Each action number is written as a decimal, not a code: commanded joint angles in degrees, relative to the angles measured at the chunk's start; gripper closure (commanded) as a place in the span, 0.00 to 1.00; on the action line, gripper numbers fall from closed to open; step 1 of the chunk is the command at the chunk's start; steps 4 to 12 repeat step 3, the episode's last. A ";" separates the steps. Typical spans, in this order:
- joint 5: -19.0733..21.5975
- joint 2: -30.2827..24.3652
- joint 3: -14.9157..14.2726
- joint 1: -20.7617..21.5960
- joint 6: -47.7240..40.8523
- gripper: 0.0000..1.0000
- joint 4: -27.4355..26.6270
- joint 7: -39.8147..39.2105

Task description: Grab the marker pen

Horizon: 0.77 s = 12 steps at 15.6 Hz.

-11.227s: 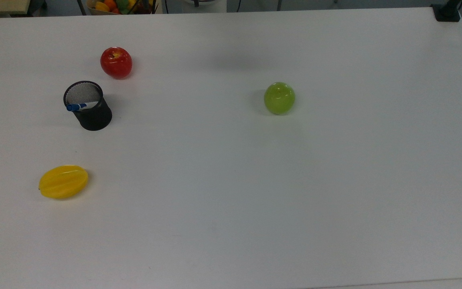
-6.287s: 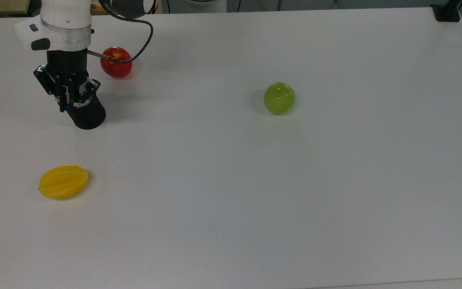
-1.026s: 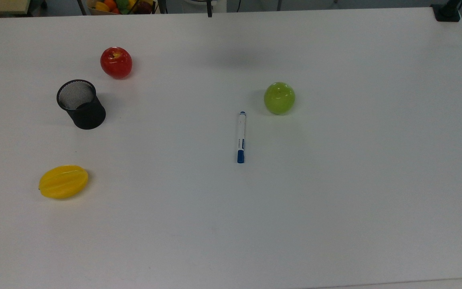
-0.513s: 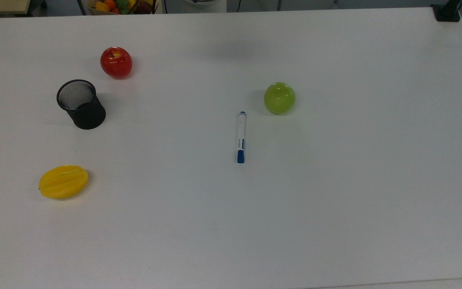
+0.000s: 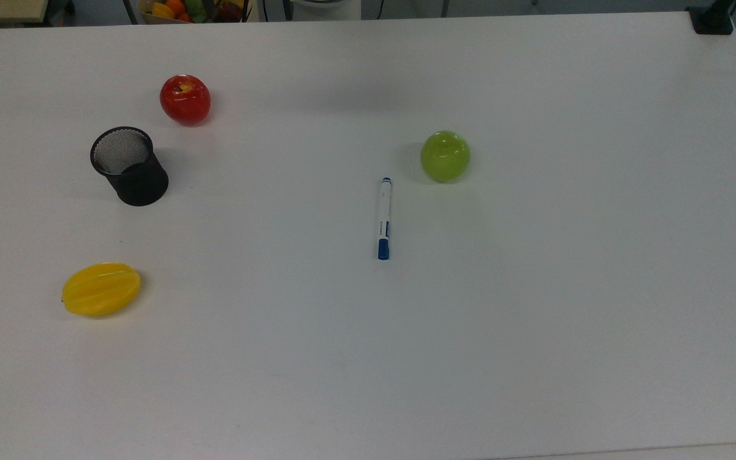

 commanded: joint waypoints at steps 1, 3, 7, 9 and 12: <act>0.22 0.62 -0.30 0.53 0.82 0.00 0.67 -1.64; 0.13 0.88 -0.22 0.53 1.26 0.00 0.67 -1.64; 0.13 0.88 -0.22 0.53 1.26 0.00 0.67 -1.64; 0.13 0.88 -0.22 0.53 1.26 0.00 0.67 -1.64; 0.13 0.88 -0.22 0.53 1.26 0.00 0.67 -1.64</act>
